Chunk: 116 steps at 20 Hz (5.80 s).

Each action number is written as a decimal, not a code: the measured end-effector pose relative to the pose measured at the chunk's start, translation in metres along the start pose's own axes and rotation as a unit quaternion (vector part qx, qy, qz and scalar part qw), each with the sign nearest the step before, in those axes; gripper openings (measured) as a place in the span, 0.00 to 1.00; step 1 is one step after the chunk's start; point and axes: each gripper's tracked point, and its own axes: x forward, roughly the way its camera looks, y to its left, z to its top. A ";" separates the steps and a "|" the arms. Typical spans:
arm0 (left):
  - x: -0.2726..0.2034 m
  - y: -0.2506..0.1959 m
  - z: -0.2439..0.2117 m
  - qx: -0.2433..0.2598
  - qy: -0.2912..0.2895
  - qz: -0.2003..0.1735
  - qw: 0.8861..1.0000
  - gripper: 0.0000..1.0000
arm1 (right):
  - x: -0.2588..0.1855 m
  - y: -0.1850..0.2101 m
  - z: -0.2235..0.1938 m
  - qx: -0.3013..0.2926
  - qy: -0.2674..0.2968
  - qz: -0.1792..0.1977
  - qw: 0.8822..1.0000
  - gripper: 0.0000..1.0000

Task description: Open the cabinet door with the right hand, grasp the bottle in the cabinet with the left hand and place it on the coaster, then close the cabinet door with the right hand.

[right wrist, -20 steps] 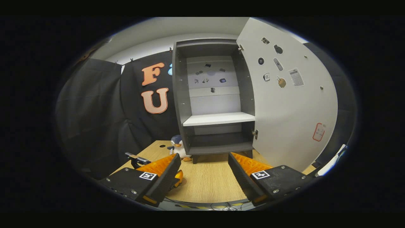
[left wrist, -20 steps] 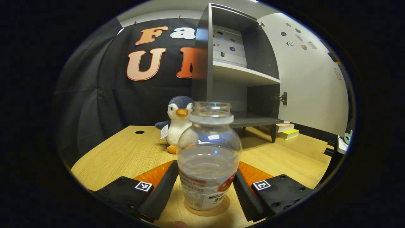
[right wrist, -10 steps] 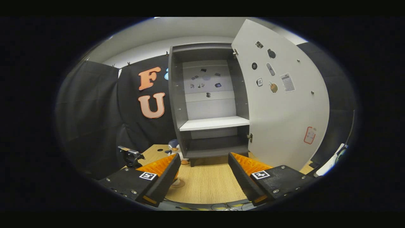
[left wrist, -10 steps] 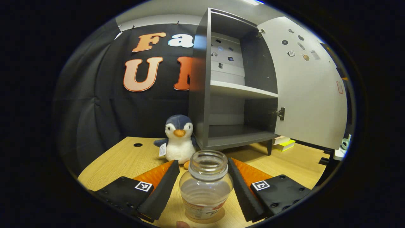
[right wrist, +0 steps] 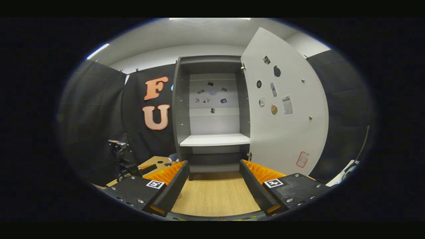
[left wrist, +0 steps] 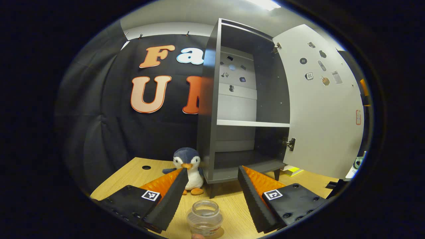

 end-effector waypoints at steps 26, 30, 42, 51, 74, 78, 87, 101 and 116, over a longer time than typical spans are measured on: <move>-0.034 -0.061 0.153 0.029 -0.023 0.014 0.999 0.98 | -0.074 -0.224 0.087 -0.082 -0.033 -0.192 0.977 0.95; -0.039 -0.058 0.154 0.024 -0.020 0.021 0.999 0.98 | -0.055 -0.241 0.093 -0.061 -0.026 -0.171 0.983 0.95; -0.053 -0.038 0.159 0.025 -0.023 0.068 0.997 0.97 | -0.028 -0.219 0.088 -0.003 -0.023 -0.081 0.996 0.90; -0.041 -0.023 0.154 0.010 -0.017 0.074 0.997 0.99 | -0.027 -0.182 0.085 0.022 -0.021 -0.049 0.998 0.89; -0.009 0.096 0.155 0.004 -0.028 0.117 0.993 0.98 | 0.093 0.036 0.099 0.022 -0.014 0.171 0.985 0.68; -0.014 0.123 0.150 -0.002 -0.028 0.137 0.990 0.98 | 0.118 0.071 0.094 0.013 -0.007 0.199 0.980 0.47; -0.019 0.167 0.157 0.005 -0.030 0.158 0.987 0.96 | 0.167 0.104 0.087 -0.033 -0.026 0.164 0.986 0.47; 0.019 0.192 0.160 0.004 -0.031 0.110 0.993 0.98 | 0.208 0.117 0.080 0.015 -0.025 0.102 0.994 0.54; 0.024 0.174 0.168 0.011 -0.027 0.069 0.997 0.97 | 0.224 0.103 0.068 0.037 -0.029 0.039 0.998 0.92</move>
